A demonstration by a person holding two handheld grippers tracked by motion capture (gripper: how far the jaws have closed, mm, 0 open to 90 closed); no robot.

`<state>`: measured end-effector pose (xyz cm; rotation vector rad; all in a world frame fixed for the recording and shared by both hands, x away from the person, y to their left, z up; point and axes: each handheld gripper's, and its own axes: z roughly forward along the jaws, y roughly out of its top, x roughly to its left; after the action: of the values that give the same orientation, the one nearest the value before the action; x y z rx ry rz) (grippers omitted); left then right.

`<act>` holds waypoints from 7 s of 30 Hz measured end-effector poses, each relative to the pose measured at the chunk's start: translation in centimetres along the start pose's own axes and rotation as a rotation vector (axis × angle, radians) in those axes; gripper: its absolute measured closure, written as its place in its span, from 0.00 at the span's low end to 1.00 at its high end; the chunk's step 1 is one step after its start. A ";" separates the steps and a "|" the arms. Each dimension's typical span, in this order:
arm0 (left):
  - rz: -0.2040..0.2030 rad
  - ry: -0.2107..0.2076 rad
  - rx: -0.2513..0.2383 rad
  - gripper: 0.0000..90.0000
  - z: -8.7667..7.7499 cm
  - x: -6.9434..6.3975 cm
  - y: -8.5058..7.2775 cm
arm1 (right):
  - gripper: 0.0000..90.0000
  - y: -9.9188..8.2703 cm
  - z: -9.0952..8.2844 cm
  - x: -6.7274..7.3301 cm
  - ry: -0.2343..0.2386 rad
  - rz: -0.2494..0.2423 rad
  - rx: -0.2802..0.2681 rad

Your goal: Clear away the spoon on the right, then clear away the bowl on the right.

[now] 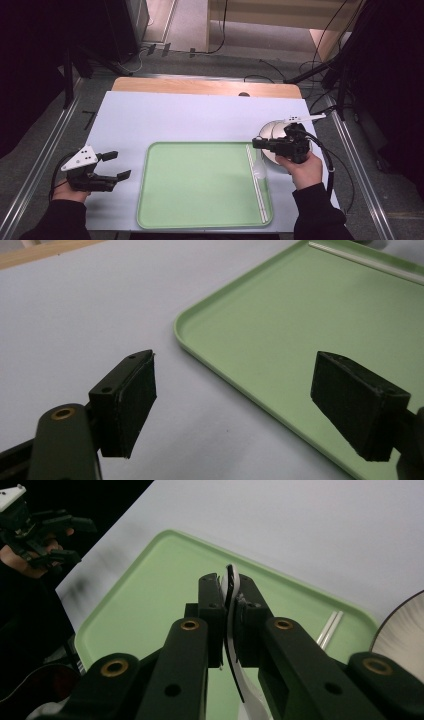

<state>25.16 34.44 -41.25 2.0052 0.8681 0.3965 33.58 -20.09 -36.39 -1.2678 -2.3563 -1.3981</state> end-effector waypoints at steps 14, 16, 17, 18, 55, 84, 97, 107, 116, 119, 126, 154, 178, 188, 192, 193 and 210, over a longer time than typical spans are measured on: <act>0.000 0.000 0.000 0.20 0.0 0.0 0.0 | 0.94 -1.2 1.3 1.0 0.028 -0.012 0.015; 0.001 0.000 0.001 0.20 0.0 0.0 0.1 | 0.94 -1.6 1.6 1.2 0.028 -0.013 0.021; 0.002 0.000 0.003 0.20 0.1 0.0 0.1 | 0.94 -1.8 1.8 1.3 0.028 -0.017 0.029; 0.001 0.000 0.003 0.20 0.1 0.0 0.1 | 0.94 -2.0 1.9 1.4 0.028 -0.015 0.034; 0.005 -0.008 -0.001 0.20 0.3 0.1 0.4 | 0.81 -5.8 5.7 0.8 0.020 -0.002 0.158; 0.005 -0.012 0.008 0.20 0.4 0.0 0.4 | 0.66 -7.0 7.9 -1.7 -0.080 -0.066 0.277; 0.006 -0.012 0.007 0.20 0.4 0.0 0.4 | 0.45 -6.5 7.8 -1.7 -0.077 -0.058 0.249; 0.006 -0.014 0.006 0.20 0.4 0.1 0.4 | 0.43 -5.4 6.1 -1.9 -0.076 -0.044 0.173; 0.005 -0.014 0.006 0.20 0.4 0.1 0.4 | 0.42 -4.5 3.8 -1.8 -0.098 -0.049 0.097; 0.002 -0.013 0.000 0.20 0.4 0.0 0.4 | 0.42 -4.1 2.9 -1.8 -0.111 -0.060 0.066; 0.001 -0.016 0.003 0.20 0.4 0.0 0.4 | 0.39 -3.5 1.5 -2.1 -0.115 -0.059 0.026; -0.001 -0.007 0.012 0.20 -0.1 -0.1 0.0 | 0.35 -2.8 -3.5 -5.3 -0.216 -0.003 -0.092; -0.001 -0.006 0.017 0.20 0.1 -0.1 0.0 | 0.38 -4.8 -6.2 -10.5 -0.398 0.115 -0.188; -0.002 -0.007 0.017 0.20 0.2 -0.1 0.0 | 0.41 -5.9 -5.4 -13.4 -0.476 0.198 -0.198; -0.001 -0.006 0.018 0.20 0.2 -0.1 0.0 | 0.45 -6.1 -4.8 -14.4 -0.470 0.230 -0.190; -0.002 -0.006 0.017 0.20 0.2 -0.1 0.0 | 0.46 -6.1 -4.6 -14.5 -0.475 0.229 -0.187; -0.002 -0.007 0.018 0.20 0.2 -0.1 0.0 | 0.78 -5.7 -2.3 -15.3 -0.477 0.260 -0.158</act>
<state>25.18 34.30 -41.35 2.0207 0.8720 0.3820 38.66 -32.26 -46.31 -2.0653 -2.2558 -1.3346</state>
